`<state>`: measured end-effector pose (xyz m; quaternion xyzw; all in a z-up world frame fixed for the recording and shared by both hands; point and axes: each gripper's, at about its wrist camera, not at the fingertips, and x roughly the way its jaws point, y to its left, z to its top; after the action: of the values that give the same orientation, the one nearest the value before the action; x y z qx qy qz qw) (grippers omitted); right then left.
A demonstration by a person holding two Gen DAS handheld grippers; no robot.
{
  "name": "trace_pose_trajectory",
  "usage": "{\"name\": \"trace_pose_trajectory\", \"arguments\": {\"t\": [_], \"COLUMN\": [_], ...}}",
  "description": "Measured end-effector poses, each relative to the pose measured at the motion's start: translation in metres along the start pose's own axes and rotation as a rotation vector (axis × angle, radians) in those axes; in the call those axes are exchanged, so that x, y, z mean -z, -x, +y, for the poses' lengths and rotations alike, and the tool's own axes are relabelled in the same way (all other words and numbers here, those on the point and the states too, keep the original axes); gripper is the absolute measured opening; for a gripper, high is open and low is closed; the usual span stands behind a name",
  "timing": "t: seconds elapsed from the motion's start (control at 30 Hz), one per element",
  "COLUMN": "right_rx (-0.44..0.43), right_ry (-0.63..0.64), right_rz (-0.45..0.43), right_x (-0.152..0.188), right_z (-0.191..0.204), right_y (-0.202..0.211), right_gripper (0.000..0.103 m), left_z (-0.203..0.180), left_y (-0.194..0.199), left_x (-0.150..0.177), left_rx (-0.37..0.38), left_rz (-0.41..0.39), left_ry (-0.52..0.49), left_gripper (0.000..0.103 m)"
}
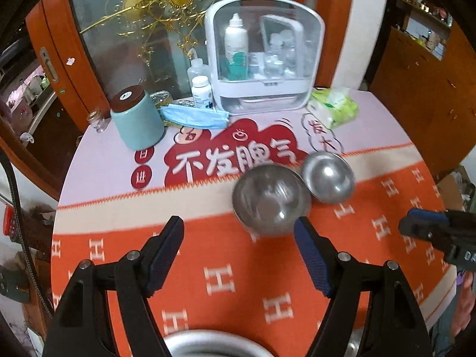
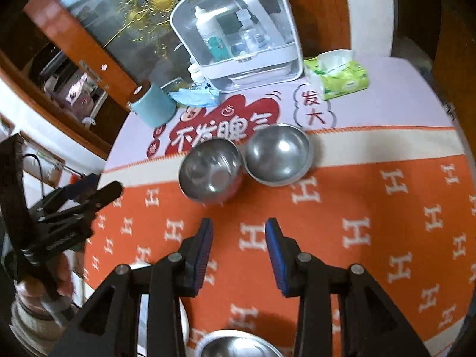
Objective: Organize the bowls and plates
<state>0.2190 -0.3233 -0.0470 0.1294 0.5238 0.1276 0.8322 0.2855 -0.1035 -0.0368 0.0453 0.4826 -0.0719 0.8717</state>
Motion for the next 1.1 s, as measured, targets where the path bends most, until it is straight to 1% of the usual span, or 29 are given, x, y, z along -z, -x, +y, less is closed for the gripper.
{"name": "trace_pose_trajectory", "arguments": {"t": [0.1,0.17,0.2,0.3,0.37,0.43,0.47,0.57,0.63,0.67,0.7,0.73,0.77,0.8,0.9,1.0,1.1], "right_rx": [-0.014,-0.018,-0.022,-0.035,-0.047,-0.053,-0.045,-0.024,-0.021,-0.017,-0.014,-0.015,-0.018,-0.026,-0.015,-0.004,-0.006], "right_ry": [-0.054,-0.098,-0.119,-0.177,-0.208,-0.235,-0.249,-0.271,-0.277,-0.282,-0.286,-0.285,-0.282,-0.285,-0.292,-0.295,-0.284], "right_rz": [0.034,0.063,0.078,0.128,0.159,0.182,0.195,0.209,0.221,0.227,0.228,0.228,0.233,0.239,0.237,0.237,0.233], "right_x": [-0.020,-0.029,-0.031,-0.037,-0.038,-0.038,-0.038,-0.039,-0.040,-0.040,-0.040,-0.040,-0.040,-0.040,-0.040,-0.040,-0.040], "right_z": [-0.001,-0.003,-0.005,-0.008,-0.009,-0.010,-0.010,-0.011,-0.012,-0.012,-0.012,-0.012,-0.011,-0.011,-0.014,-0.016,-0.016], "right_y": [-0.025,-0.045,-0.055,-0.086,-0.106,-0.122,-0.132,-0.149,-0.160,-0.164,-0.167,-0.170,-0.172,-0.175,-0.176,-0.173,-0.167], "right_gripper": [0.037,0.037,0.037,0.037,0.037,0.037,0.037,0.037,0.037,0.036,0.035,0.026,0.016,0.016,0.015,0.013,0.013], "left_z": [0.008,0.011,0.010,0.014,0.020,0.024,0.026,0.027,0.026,0.025,0.023,0.022,0.020,0.017,0.009,0.007,0.007], "left_y": [-0.034,-0.057,-0.064,-0.101,-0.128,-0.147,-0.159,-0.185,-0.199,-0.203,-0.208,-0.210,-0.211,-0.212,-0.208,-0.203,-0.192], "left_x": [-0.020,-0.026,-0.025,-0.031,-0.033,-0.033,-0.032,-0.029,-0.027,-0.026,-0.024,-0.024,-0.023,-0.024,-0.023,-0.023,-0.022], "left_rx": [0.012,0.016,0.015,0.025,0.042,0.052,0.057,0.069,0.092,0.102,0.115,0.128,0.150,0.166,0.156,0.174,0.188], "left_rz": [0.039,0.062,0.070,0.120,0.162,0.194,0.215,0.261,0.294,0.305,0.318,0.326,0.326,0.322,0.318,0.324,0.314], "left_ry": [-0.002,-0.008,-0.011,-0.010,0.010,0.028,0.035,0.040,0.037,0.033,0.024,0.016,0.007,-0.001,-0.039,-0.046,-0.044], "left_gripper": [0.075,0.075,0.075,0.075,0.075,0.075,0.074,0.064,0.052,0.048,0.035,0.025,0.021,0.011,0.010,0.009,0.009]}}
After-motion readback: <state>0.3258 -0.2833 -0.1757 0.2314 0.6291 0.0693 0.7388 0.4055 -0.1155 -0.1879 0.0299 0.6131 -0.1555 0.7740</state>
